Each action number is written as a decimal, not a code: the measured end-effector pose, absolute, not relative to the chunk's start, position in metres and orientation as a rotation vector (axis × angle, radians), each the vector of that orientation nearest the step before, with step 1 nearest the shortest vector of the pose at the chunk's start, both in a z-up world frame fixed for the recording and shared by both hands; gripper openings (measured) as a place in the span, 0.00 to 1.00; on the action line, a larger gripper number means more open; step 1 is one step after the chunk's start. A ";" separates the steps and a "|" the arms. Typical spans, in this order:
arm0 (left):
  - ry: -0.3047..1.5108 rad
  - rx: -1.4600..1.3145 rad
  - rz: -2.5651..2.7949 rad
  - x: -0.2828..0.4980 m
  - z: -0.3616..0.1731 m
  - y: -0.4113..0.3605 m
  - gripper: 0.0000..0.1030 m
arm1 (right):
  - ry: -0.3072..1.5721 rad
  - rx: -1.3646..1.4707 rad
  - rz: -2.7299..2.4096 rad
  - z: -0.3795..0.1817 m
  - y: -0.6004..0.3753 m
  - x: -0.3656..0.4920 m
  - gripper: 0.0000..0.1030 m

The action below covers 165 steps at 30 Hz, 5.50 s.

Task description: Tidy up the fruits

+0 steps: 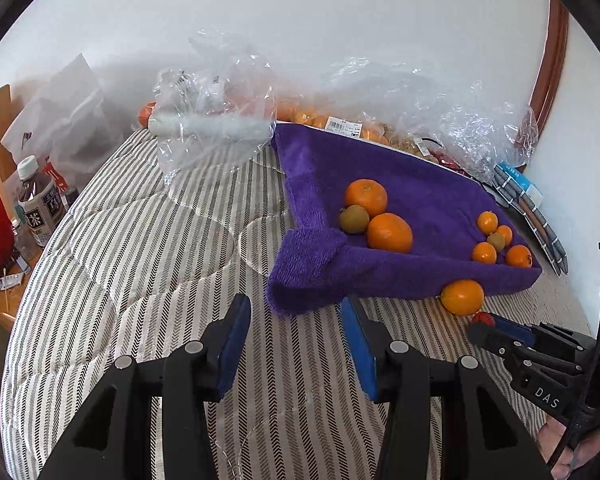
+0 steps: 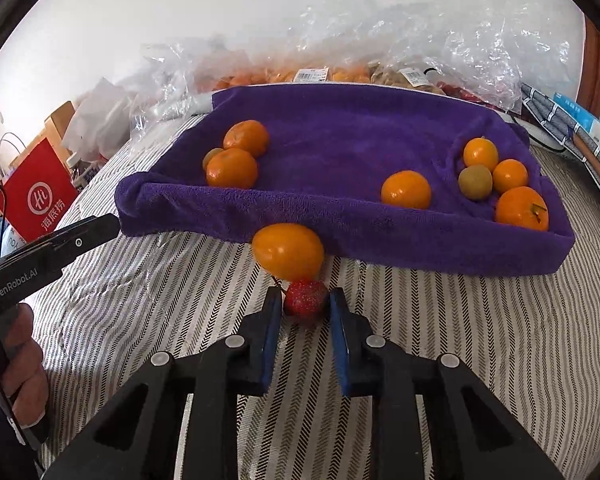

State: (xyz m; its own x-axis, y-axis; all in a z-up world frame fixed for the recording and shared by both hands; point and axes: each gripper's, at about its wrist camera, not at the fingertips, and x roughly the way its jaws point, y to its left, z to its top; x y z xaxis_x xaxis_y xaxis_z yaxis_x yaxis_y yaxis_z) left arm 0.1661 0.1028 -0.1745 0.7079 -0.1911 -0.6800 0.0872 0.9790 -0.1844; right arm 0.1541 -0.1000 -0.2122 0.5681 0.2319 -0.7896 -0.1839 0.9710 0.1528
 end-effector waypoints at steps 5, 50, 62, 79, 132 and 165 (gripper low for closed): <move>0.803 -0.130 -0.196 0.170 -0.176 0.088 0.44 | 0.900 0.056 0.231 -0.204 -0.114 0.142 0.22; 0.877 0.015 -0.275 0.191 -0.189 -0.046 0.61 | 0.837 0.189 0.113 -0.207 -0.241 0.100 0.23; 0.790 -0.158 -0.373 0.182 -0.182 -0.021 0.42 | 0.849 0.203 0.147 -0.209 -0.240 0.102 0.23; 0.706 -0.167 -0.284 0.167 -0.169 -0.010 0.42 | 0.864 0.220 0.050 -0.204 -0.247 0.098 0.23; 0.746 -0.206 -0.262 0.264 -0.151 0.027 0.42 | 0.761 0.178 0.168 -0.180 -0.209 0.219 0.23; 0.707 -0.049 -0.196 0.152 -0.096 0.017 0.68 | 0.763 0.162 -0.023 -0.107 -0.217 0.110 0.53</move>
State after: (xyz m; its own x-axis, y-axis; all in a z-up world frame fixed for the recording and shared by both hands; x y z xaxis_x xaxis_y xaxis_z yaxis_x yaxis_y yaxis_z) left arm 0.1523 0.0170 -0.0961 0.7426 -0.1952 -0.6406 0.1618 0.9805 -0.1112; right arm 0.1101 -0.2172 -0.1069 0.7234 0.0378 -0.6894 0.0797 0.9872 0.1378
